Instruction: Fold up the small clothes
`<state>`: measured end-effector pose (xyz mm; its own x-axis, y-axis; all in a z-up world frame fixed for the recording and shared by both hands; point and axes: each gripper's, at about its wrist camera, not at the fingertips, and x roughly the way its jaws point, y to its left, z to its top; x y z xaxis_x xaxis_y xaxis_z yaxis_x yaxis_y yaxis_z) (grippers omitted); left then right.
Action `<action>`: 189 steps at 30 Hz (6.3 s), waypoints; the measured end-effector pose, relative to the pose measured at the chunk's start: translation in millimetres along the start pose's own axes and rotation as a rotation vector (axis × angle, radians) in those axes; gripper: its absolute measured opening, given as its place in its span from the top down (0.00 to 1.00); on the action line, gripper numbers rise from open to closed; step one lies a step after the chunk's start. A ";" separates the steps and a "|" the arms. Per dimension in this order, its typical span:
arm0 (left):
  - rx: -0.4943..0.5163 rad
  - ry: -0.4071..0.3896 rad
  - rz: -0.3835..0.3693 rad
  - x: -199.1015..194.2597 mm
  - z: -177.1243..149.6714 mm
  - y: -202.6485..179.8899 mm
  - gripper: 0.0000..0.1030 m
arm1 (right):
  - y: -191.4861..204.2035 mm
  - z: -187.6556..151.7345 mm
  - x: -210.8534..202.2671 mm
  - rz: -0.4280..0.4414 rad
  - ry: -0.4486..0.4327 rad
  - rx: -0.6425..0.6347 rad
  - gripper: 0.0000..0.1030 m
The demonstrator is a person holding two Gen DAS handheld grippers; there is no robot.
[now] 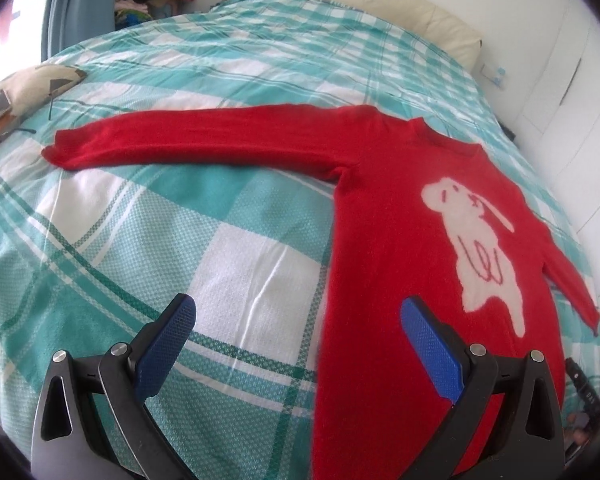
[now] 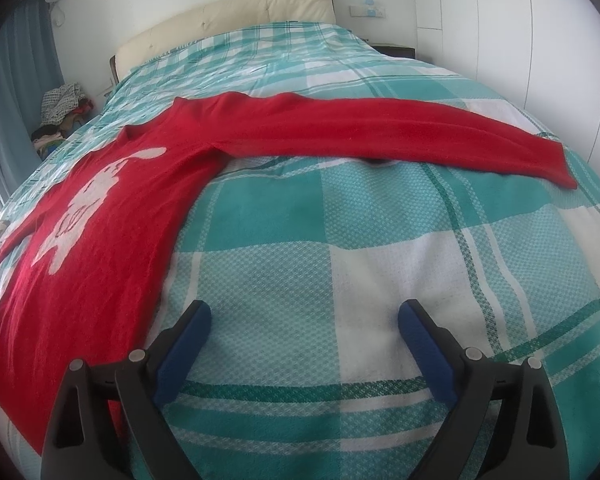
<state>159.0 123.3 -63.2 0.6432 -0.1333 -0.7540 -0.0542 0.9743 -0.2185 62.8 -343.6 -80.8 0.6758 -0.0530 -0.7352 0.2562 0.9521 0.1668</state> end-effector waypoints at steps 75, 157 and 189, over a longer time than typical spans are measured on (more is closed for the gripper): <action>-0.044 -0.024 -0.019 -1.3 9.8 -0.8 0.01 | 34.6 132.2 120.1 0.350 0.273 0.023 0.63; 0.285 0.127 0.043 17.1 -52.2 -72.6 0.01 | 62.1 -19.9 -26.8 0.161 -0.110 -0.303 0.41; -0.277 -0.043 0.276 43.1 153.6 191.1 0.93 | 62.3 -17.8 -29.0 0.187 -0.109 -0.284 0.41</action>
<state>293.7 331.6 -42.3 0.6069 0.1407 -0.7822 -0.4304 0.8856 -0.1746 46.9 -277.3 -60.8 0.7664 0.1129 -0.6324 -0.0708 0.9933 0.0914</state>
